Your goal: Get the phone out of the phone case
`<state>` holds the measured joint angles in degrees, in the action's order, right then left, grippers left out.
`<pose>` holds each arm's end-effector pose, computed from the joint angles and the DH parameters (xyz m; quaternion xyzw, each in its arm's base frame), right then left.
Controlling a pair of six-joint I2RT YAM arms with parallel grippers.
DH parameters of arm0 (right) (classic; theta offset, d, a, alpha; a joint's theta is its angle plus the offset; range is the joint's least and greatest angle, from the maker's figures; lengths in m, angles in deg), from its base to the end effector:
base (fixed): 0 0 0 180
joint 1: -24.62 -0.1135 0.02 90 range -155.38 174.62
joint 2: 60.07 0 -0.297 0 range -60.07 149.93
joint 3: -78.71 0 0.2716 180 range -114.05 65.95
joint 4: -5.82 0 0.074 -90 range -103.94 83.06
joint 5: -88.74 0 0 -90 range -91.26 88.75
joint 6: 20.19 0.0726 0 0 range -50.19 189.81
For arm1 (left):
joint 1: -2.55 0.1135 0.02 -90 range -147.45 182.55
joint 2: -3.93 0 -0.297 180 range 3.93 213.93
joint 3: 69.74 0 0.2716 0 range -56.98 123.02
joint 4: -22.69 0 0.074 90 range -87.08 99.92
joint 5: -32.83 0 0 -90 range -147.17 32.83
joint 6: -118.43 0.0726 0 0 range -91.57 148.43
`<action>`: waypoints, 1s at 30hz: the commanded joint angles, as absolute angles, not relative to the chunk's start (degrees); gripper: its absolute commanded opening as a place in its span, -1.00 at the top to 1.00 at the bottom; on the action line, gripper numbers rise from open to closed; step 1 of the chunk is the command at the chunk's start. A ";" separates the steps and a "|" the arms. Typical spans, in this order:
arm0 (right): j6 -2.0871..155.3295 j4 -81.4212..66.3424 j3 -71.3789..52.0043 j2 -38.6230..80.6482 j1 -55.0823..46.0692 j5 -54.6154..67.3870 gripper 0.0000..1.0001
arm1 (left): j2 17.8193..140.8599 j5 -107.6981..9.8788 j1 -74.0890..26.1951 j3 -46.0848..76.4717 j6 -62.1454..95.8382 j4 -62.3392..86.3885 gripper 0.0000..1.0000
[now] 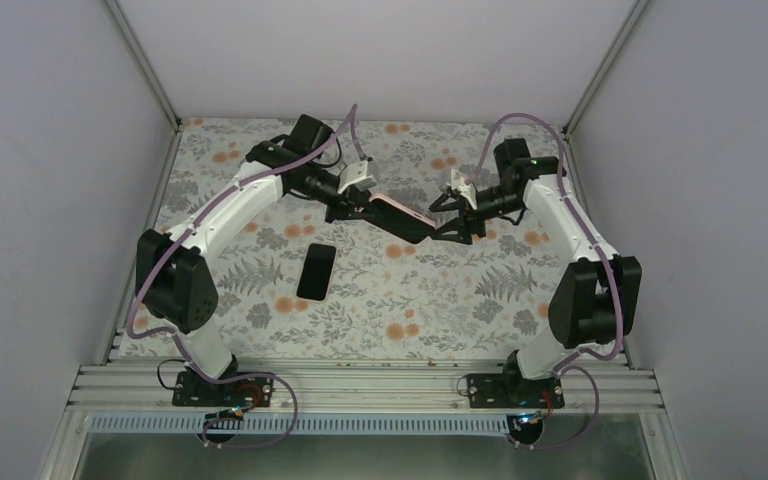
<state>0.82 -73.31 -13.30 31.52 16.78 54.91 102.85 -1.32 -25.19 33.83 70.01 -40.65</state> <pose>0.3110 0.1037 0.3002 -0.5818 0.6591 0.3592 0.3130 0.3229 -0.2377 0.3309 0.5878 0.6279 -0.4189 0.2910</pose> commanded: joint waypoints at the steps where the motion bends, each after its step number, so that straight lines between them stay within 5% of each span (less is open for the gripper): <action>1: -1.66 -75.63 -15.28 33.40 16.73 57.33 -0.48 | 100.30 5.52 -25.78 33.73 76.05 -41.52 0.89; 16: -5.95 -80.55 -21.53 37.99 19.81 54.97 -0.45 | 97.01 12.08 -25.94 30.06 99.62 -51.84 0.85; 30: -6.05 -80.58 -23.69 39.48 20.86 53.88 -0.42 | 98.69 10.77 -26.91 32.20 99.22 -52.19 0.90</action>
